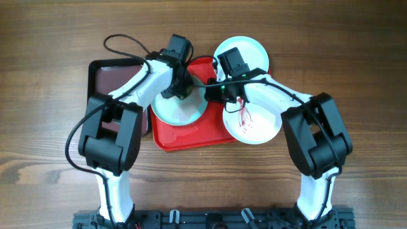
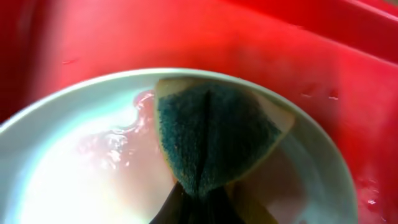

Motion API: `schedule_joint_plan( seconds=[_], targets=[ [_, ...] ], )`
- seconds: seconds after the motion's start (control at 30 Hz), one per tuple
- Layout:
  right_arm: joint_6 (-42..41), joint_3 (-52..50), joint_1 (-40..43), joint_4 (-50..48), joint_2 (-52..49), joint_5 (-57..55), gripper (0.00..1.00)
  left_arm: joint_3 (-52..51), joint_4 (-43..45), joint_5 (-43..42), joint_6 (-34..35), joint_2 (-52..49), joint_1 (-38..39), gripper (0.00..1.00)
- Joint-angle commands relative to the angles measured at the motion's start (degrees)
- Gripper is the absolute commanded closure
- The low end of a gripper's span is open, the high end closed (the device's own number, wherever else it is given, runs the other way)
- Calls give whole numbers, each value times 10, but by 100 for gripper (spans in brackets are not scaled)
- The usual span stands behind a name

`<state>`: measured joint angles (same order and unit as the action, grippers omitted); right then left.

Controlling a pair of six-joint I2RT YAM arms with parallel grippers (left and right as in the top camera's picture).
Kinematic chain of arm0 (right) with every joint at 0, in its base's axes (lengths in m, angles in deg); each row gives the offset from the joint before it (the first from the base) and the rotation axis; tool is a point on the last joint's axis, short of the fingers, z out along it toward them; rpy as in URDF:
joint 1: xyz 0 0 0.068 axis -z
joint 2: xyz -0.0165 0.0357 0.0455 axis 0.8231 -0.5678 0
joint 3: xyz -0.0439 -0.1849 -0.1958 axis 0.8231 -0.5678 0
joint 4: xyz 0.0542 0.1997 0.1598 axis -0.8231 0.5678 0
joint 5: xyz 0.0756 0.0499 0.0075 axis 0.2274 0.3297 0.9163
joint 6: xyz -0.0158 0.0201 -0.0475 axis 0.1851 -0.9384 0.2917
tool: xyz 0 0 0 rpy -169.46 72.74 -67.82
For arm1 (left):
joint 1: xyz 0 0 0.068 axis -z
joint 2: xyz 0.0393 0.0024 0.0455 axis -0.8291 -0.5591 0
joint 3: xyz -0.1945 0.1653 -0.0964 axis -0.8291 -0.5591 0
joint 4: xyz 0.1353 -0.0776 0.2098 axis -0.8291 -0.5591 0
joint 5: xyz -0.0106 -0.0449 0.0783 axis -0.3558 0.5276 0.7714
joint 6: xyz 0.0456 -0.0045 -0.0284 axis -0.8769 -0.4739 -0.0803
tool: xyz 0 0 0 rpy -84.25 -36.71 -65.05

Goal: Clean dirty plates on tray and stack at the side

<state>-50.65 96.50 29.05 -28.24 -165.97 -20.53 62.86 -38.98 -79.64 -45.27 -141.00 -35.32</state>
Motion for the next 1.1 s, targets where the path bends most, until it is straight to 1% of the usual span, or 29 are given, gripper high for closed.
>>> schedule_joint_plan(
  seconds=[0.0, 0.03, 0.07, 0.13, 0.2, 0.27, 0.33, 0.4, 0.47, 0.5, 0.6, 0.63, 0.67, 0.77, 0.83, 0.9, 1.0, 1.07],
  targets=[
    [6, 2, 6, 7, -16, -5, 96, -19, -46, 28, 41, -22, -22, 96],
    [6, 2, 6, 7, -16, -5, 96, -19, -49, -3, 19, -22, -22, 96],
    [6, 2, 6, 8, -16, -5, 96, -19, -48, -57, -18, -22, -22, 96],
    [6, 2, 6, 8, -16, -5, 96, -19, -45, -172, -92, -22, -22, 96],
    [7, 2, 6, 8, -16, -5, 96, -19, -43, -310, -180, -22, -22, 96],
    [6, 2, 6, 8, -16, -5, 96, -19, -41, -399, -236, -22, -22, 96],
    [7, 2, 6, 8, -16, -5, 96, -19, -29, -451, -270, -22, -22, 96],
    [7, 2, 6, 8, -16, -5, 96, -19, -8, -471, -271, -22, -23, 96],
    [7, 2, 6, 8, -16, -5, 96, -19, 15, -470, -269, -22, -23, 96],
    [7, 2, 6, 8, -16, -5, 96, -19, 33, -463, -261, -22, -27, 96],
    [7, 2, 6, 8, -16, -5, 96, -19, 66, -358, -188, -22, -38, 96],
    [7, 2, 6, 8, -16, -5, 96, -19, 71, -309, -166, -22, -42, 96],
    [7, 2, 6, 8, -16, -5, 96, -18, 68, -232, -133, -22, -45, 96],
    [7, 2, 6, 8, -16, -5, 96, -17, 50, -115, -99, -22, -46, 96],
    [6, 2, 6, 8, -16, -5, 96, -9, 9, -23, -83, -22, -45, 96],
    [6, 2, 6, 7, -16, -5, 96, 6, -35, 40, -83, -22, -45, 96],
    [6, 2, 6, 7, -16, -5, 96, 33, -98, 98, -70, -22, -44, 96],
    [6, 2, 6, 7, -16, -5, 96, 56, -154, 98, -63, -22, -38, 96]
  ],
)
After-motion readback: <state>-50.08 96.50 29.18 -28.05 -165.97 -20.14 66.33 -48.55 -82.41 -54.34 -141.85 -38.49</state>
